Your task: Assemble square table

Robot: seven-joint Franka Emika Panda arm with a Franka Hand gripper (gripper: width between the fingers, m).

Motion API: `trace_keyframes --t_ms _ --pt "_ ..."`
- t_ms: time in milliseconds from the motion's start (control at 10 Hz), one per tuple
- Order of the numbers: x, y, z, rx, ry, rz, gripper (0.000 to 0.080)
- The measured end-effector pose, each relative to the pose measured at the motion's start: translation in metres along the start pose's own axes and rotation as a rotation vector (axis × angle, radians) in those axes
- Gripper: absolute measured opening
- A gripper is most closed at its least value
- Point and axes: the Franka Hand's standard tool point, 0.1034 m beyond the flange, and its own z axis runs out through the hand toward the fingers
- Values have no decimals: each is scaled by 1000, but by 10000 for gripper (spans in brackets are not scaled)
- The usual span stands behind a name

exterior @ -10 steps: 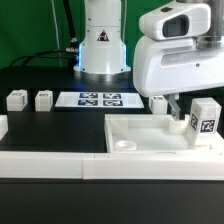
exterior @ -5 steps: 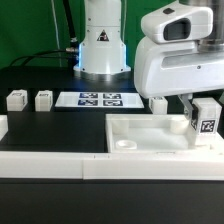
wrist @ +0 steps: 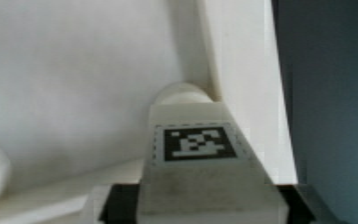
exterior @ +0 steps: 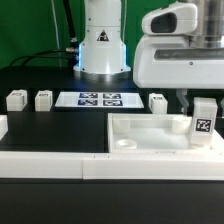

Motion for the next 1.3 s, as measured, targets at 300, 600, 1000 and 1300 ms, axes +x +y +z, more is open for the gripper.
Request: trace_keyframes --t_ms 300,600,1000,1300 --pt "-3 -2 1 4 -1 392 293" --pt "-2 -8 2 68 -22 821 293" --pt "-2 -8 3 77 -17 840 353" --pt "-2 -7 4 75 -1 413 643"
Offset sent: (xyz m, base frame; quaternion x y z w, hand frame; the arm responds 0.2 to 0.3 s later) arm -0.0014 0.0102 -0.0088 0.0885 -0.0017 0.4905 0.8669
